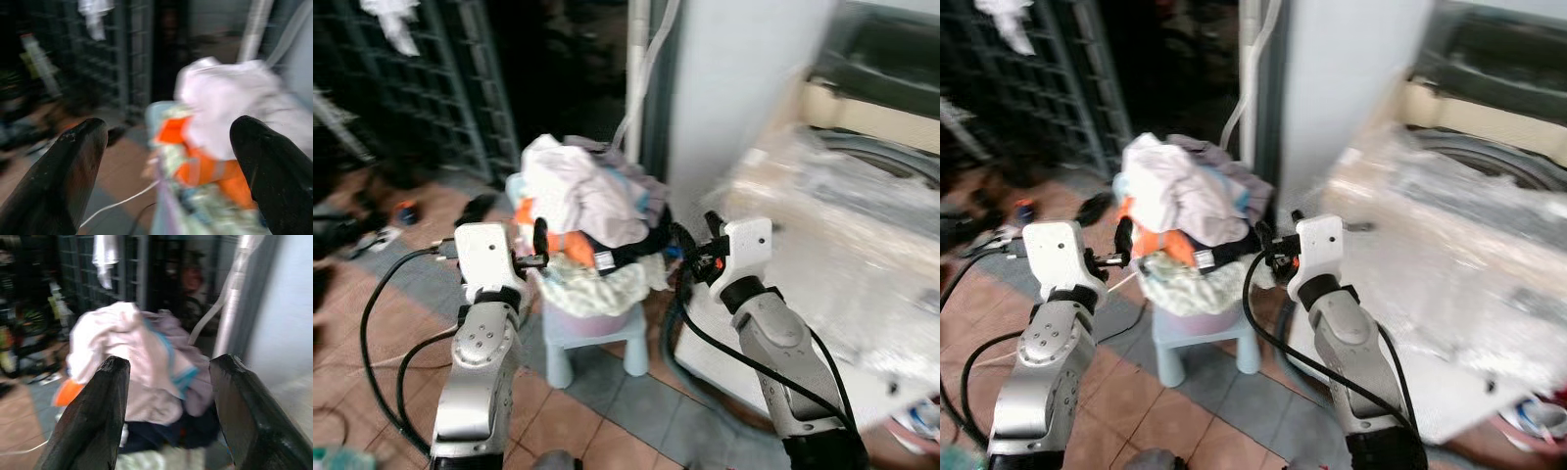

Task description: Clothes washing

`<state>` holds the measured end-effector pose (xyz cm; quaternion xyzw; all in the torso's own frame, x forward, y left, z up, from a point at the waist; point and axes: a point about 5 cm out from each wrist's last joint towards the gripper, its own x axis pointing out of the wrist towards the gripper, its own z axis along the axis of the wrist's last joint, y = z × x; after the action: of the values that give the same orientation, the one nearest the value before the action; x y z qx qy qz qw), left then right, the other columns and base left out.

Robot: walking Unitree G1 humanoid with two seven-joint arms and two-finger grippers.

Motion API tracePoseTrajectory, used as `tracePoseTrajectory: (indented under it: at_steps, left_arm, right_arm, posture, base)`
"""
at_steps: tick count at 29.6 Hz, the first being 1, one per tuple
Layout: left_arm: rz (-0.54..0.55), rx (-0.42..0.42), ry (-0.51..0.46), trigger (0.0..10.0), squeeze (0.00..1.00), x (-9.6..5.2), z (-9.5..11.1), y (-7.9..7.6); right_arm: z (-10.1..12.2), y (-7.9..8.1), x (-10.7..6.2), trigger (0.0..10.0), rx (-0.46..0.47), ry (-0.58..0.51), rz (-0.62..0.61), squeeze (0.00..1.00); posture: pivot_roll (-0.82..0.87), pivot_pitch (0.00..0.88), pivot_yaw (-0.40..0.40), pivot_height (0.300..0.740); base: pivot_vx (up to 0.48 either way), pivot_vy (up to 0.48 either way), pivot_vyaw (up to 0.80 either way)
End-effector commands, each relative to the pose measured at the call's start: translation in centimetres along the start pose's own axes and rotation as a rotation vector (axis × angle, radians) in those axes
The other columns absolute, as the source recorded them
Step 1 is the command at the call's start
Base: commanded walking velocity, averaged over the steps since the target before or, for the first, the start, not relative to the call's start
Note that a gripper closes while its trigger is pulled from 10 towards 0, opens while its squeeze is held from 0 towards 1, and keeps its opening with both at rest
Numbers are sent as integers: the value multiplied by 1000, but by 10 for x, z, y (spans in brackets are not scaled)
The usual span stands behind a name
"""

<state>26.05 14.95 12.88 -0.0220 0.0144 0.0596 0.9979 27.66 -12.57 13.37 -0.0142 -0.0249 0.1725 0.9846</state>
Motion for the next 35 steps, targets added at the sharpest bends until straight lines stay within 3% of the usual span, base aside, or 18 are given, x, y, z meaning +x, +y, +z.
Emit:
tracePoseTrajectory:
  at_steps: [1,10,24,28,35]
  left_arm:
    - [12,14,5,10000,0,0,0,1]
    - [2,34,-26,10000,0,2,3,4]
    - [-6,27,-23,10000,0,1,1,3]
    - [-9,26,-21,10000,0,1,1,2]
    - [-15,20,-17,10000,0,0,0,1]
  right_arm:
    - [2,1,3,10000,-8,-7,10,0]
    - [10,0,18,10000,-78,-40,45,0]
    - [5,6,24,10000,-109,-26,90,0]
    - [5,9,24,10000,-155,-30,113,0]
    - [4,10,26,10000,-172,-27,113,0]
  posture:
    - [-22,0,26,740]
    - [-21,0,27,740]
    - [-17,0,23,740]
    - [-17,0,22,740]
    - [-18,0,21,740]
  base:
    - [0,0,781]
    - [0,0,774]
    - [247,0,0]
    - [274,0,0]
    - [276,0,761]
